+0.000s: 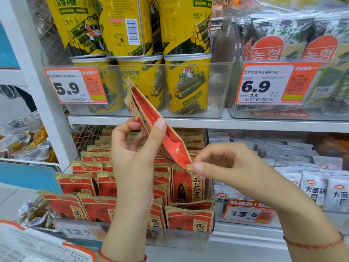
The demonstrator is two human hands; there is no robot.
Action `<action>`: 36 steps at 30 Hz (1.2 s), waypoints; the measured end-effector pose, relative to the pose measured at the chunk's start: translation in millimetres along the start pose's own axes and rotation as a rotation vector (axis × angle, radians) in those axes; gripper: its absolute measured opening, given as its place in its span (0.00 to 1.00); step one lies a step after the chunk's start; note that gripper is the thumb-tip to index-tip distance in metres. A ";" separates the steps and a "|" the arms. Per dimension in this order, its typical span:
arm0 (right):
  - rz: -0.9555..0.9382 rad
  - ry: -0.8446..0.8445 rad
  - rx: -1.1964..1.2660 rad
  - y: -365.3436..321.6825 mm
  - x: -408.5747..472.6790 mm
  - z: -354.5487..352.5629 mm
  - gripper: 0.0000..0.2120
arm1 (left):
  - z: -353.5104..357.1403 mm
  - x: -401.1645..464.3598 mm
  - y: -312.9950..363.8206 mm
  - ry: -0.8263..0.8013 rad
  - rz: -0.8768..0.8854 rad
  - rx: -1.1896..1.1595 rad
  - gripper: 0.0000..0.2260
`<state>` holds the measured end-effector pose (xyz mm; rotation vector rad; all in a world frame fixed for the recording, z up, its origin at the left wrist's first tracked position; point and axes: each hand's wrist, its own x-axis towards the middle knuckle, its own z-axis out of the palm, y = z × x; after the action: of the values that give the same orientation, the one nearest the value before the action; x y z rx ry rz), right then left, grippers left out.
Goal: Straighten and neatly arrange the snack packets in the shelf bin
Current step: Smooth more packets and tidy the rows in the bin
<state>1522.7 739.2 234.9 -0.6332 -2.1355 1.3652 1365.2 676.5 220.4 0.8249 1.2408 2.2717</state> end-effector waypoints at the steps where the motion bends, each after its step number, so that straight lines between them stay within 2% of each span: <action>1: -0.006 0.002 -0.008 0.0 0.3 1.2 0.12 | 0.1 0.5 -0.2 0.006 0.000 -0.003 0.17; 6: -0.024 0.007 -0.025 -0.4 0.9 3.8 0.11 | 0.0 1.1 1.6 0.019 0.009 0.020 0.21; 9: -0.027 -0.013 0.013 -1.3 -0.1 2.6 0.10 | 0.9 0.3 1.7 0.017 0.004 0.004 0.18; 15: -0.025 0.006 -0.047 0.1 -0.3 1.9 0.06 | 1.9 -1.7 0.2 0.019 0.043 0.065 0.20; 21: -0.043 0.021 -0.120 0.6 -1.3 2.0 0.08 | -0.2 -0.7 -2.0 0.017 0.040 0.092 0.21; 27: -0.044 0.030 -0.084 -0.9 -1.9 1.2 0.08 | -1.8 -1.5 -2.3 -0.032 0.035 0.036 0.21; 31: -0.075 0.194 -0.061 6.4 1.6 -1.0 0.13 | -3.8 8.5 2.7 -0.248 -0.078 -0.128 0.22; 33: -0.045 0.258 -0.027 11.8 4.9 -2.8 0.17 | -1.1 16.9 8.6 -0.356 -0.198 -0.200 0.30; 36: -0.026 0.272 0.061 17.4 8.7 -3.5 0.28 | 1.5 24.4 11.3 -0.591 -0.220 -0.159 0.22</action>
<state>1520.3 753.7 221.7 -0.7195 -1.8736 1.2476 1347.4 686.5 237.9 1.1264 0.8200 1.7389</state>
